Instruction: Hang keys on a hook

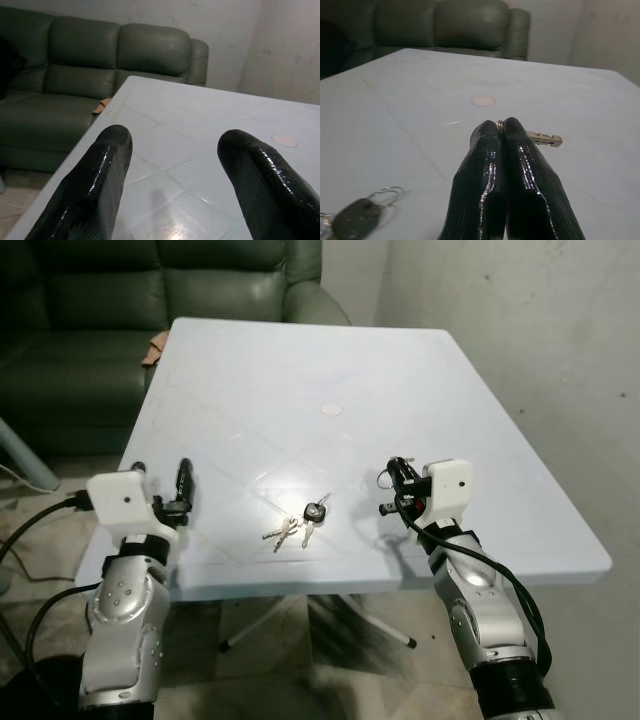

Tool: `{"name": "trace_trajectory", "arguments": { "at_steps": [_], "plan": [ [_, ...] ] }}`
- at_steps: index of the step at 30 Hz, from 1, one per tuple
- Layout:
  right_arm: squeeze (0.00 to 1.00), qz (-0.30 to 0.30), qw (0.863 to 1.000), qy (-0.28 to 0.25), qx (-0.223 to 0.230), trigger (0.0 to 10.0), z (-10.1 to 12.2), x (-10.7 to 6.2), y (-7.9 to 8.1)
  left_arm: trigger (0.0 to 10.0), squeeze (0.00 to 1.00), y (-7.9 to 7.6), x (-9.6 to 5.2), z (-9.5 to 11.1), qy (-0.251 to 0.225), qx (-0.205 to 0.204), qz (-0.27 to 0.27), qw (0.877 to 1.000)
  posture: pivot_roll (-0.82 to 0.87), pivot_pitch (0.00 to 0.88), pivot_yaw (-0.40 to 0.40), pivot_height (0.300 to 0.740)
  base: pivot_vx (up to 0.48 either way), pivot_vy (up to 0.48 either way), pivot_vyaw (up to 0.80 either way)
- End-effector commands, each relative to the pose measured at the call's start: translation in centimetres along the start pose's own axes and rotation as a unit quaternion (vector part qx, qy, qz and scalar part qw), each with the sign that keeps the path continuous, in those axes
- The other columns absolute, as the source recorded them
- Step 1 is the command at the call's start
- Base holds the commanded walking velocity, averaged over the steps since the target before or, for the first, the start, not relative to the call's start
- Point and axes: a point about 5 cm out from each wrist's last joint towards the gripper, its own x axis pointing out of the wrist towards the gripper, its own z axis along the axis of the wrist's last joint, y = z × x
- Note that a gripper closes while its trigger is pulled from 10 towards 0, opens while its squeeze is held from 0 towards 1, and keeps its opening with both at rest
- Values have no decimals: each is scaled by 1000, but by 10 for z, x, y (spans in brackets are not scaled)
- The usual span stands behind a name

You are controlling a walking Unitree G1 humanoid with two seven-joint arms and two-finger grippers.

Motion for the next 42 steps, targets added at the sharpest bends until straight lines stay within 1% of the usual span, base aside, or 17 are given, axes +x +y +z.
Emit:
{"name": "trace_trajectory", "arguments": {
  "at_steps": [1,7,20,25,28,33,35,41,42],
  "plan": [
    [0,-9,1000,2,-6,10000,0,1,-5,10000,0,1,2,-2,8,0,5,1000,-60,0,-35,740,0,0,-800],
    [0,-8,1000,2,-3,10000,1,2,-4,10000,0,3,4,-3,10,0,16,1000,-54,0,-38,740,0,0,-796],
    [0,-3,1000,3,-6,10000,1,3,0,10000,0,4,3,-3,10,-4,24,1000,-48,0,-46,740,0,0,-799],
    [0,-1,1000,2,-8,10000,2,4,0,10000,0,3,2,-4,11,-12,24,1000,-48,0,-47,740,0,0,-800],
    [0,0,1000,5,-9,10000,1,2,1,10000,0,2,1,-8,22,-32,25,999,-54,6,-46,740,0,469,-800],
    [0,1,1000,8,-10,10000,-1,0,2,10000,0,3,1,-8,23,-29,27,999,-54,6,-48,740,0,473,-800],
    [0,2,1000,9,-10,10000,-1,1,2,10000,0,3,1,-8,23,-24,32,999,-53,4,-49,740,0,0,-800],
    [0,7,1000,11,-13,10000,-1,1,2,10000,0,3,1,-9,26,-36,38,998,-48,0,-55,740,0,0,-800],
    [0,8,1000,11,-14,10000,-1,2,2,10000,0,3,1,-9,27,-28,37,999,-47,0,-59,740,0,0,-800]
  ]
}}
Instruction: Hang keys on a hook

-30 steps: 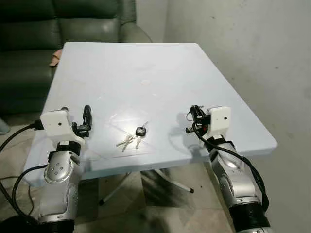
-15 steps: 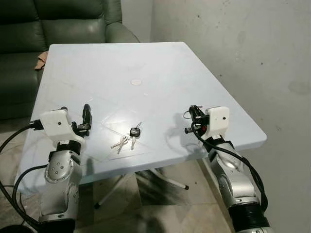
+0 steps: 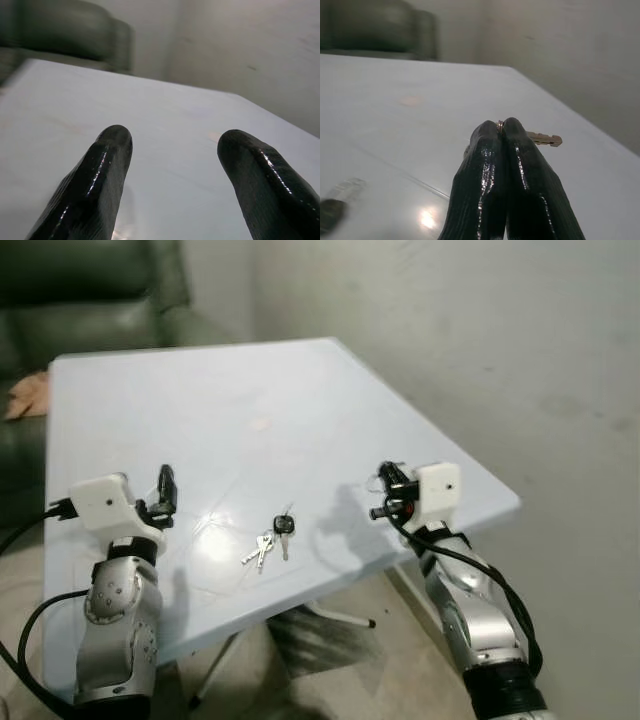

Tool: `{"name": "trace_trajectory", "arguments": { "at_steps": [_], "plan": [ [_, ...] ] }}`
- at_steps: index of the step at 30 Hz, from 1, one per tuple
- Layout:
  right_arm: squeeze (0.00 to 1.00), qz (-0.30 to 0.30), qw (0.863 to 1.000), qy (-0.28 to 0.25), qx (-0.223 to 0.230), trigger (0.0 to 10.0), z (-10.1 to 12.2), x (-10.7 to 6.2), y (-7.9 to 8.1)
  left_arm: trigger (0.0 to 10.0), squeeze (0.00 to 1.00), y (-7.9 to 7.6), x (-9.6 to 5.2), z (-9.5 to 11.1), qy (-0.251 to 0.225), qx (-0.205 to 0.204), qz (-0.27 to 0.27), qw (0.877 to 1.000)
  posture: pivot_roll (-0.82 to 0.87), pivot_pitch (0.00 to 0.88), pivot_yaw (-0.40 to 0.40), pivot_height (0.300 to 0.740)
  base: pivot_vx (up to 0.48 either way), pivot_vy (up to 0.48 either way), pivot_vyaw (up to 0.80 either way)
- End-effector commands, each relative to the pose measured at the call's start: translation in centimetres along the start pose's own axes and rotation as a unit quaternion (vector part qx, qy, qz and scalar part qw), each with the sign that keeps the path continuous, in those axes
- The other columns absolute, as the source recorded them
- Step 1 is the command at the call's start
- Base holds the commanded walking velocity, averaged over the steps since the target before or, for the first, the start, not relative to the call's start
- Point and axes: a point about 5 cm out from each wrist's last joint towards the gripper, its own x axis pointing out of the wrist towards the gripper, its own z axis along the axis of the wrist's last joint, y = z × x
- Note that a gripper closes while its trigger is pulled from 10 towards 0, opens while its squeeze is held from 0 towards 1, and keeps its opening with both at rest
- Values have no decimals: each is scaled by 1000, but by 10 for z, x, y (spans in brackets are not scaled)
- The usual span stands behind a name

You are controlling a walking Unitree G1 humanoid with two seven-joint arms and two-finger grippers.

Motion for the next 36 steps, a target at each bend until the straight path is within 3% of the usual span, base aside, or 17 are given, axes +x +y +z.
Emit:
{"name": "trace_trajectory", "arguments": {
  "at_steps": [1,36],
  "plan": [
    [0,-12,1000,3,-10,10000,1,-2,-11,10000,0,-9,1,-1,4,0,-13,1000,-47,0,-59,740,0,0,-800],
    [0,-7,1000,8,-17,10000,-1,-4,-10,10000,0,-10,1,-4,12,1,-10,1000,-51,0,-61,740,0,0,-799]
  ]
}}
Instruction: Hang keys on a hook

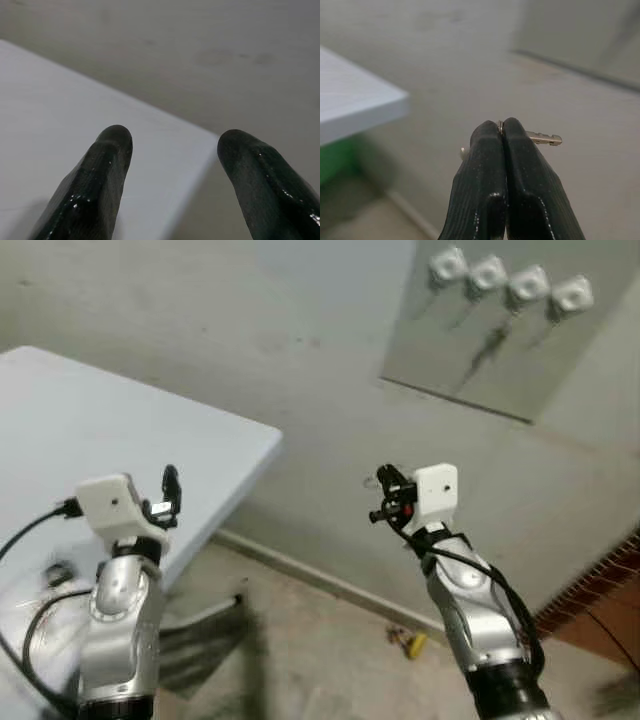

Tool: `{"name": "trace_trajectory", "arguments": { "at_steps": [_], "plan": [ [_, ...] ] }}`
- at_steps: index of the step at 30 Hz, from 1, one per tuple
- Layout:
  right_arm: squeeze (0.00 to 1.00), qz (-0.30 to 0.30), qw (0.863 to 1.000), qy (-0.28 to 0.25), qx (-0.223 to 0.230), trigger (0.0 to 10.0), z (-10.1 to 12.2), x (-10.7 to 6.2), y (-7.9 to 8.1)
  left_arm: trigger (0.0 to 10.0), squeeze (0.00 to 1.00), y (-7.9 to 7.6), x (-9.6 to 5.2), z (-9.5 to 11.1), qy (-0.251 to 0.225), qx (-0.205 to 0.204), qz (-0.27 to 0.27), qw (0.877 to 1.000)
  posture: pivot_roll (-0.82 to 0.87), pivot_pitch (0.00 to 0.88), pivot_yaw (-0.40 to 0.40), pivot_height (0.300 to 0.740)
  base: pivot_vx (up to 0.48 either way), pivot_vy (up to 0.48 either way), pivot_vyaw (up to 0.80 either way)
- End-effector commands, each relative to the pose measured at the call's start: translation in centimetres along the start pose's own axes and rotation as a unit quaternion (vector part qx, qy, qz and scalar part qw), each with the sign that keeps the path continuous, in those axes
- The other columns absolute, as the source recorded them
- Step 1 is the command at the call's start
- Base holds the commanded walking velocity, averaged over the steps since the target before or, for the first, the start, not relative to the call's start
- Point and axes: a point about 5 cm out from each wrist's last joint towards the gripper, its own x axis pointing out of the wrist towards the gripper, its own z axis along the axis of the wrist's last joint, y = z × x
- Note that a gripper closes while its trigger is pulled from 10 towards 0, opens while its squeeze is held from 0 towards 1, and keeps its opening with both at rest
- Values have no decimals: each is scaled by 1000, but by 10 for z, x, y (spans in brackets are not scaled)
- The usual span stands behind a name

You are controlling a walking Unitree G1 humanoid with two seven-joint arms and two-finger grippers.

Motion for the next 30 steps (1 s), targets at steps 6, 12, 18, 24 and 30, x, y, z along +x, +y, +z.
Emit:
{"name": "trace_trajectory", "arguments": {
  "at_steps": [6,12,18,24,30],
  "plan": [
    [0,2,1000,-8,1,10000,4,1,2,10000,0,3,1,2,-1,8,1,1000,-51,0,-61,740,0,0,-800],
    [0,-59,998,13,35,10000,-2,-2,-6,10000,0,-18,-1,-4,16,26,-33,999,-75,0,-27,740,0,0,-400],
    [0,-117,989,65,56,10000,-10,0,-13,10000,0,-20,0,-7,32,24,-36,999,-85,0,-21,740,0,0,0],
    [0,-121,989,68,57,10000,-10,0,-13,10000,0,-21,0,-7,33,26,-36,998,-85,0,-21,740,0,0,0],
    [0,-63,997,1,43,10000,2,-9,-10,10000,0,-28,-3,-10,51,41,-76,995,-94,0,-3,740,0,0,0]
  ]
}}
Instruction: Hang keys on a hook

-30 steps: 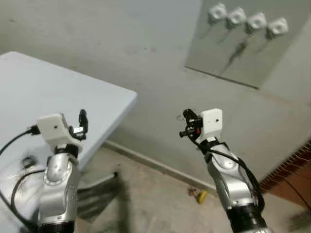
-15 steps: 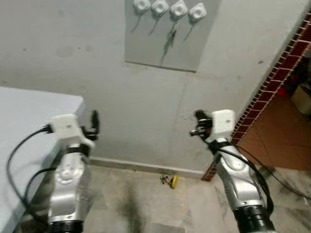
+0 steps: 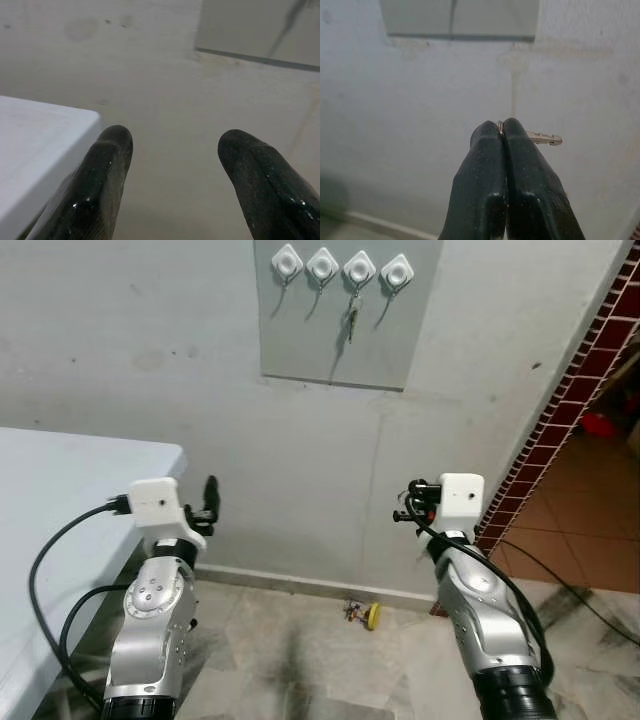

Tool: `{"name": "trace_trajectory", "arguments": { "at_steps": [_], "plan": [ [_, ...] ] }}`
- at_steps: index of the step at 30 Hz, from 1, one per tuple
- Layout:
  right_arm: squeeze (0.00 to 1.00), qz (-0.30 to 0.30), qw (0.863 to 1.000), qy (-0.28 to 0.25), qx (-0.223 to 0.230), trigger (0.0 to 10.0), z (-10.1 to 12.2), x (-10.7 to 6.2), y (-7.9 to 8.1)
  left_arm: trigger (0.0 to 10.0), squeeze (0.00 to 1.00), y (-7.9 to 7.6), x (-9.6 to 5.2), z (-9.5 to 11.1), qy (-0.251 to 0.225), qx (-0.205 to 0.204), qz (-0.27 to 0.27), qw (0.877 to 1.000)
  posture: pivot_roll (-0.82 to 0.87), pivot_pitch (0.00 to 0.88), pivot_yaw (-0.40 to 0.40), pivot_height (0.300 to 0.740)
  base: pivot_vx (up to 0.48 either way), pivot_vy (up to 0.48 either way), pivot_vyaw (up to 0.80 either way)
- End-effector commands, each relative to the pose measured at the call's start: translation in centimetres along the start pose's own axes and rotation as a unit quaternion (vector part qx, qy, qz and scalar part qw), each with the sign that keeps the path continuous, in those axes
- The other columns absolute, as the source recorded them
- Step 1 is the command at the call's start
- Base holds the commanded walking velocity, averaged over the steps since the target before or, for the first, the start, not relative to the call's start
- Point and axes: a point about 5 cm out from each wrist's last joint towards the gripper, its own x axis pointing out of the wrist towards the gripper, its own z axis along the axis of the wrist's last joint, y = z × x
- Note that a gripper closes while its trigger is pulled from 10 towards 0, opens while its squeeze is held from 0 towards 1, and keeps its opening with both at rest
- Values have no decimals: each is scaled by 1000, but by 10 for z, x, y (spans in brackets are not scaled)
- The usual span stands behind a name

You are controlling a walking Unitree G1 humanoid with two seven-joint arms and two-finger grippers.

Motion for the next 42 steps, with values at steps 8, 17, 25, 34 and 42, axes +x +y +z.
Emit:
{"name": "trace_trajectory", "arguments": {
  "at_steps": [8,17,25,34,42],
  "plan": [
    [0,30,999,-38,5,10000,12,-2,6,10000,0,3,-1,6,-5,2,-8,1000,-92,0,-6,740,130,0,0],
    [0,42,998,-42,6,10000,12,-3,7,10000,0,3,-3,8,-8,-1,-14,1000,-88,0,-10,740,365,0,0],
    [0,50,998,-42,7,10000,12,-3,10,10000,0,3,-4,7,-8,-3,-11,1000,-83,0,-14,740,480,0,0],
    [0,56,998,-41,7,10000,11,-4,11,10000,0,3,-5,7,-8,-5,-10,1000,-77,0,-22,740,480,0,0],
    [0,65,997,-39,6,10000,11,-4,13,10000,0,3,-6,7,-9,-4,-8,1000,-73,0,-25,740,480,0,0]
  ]
}}
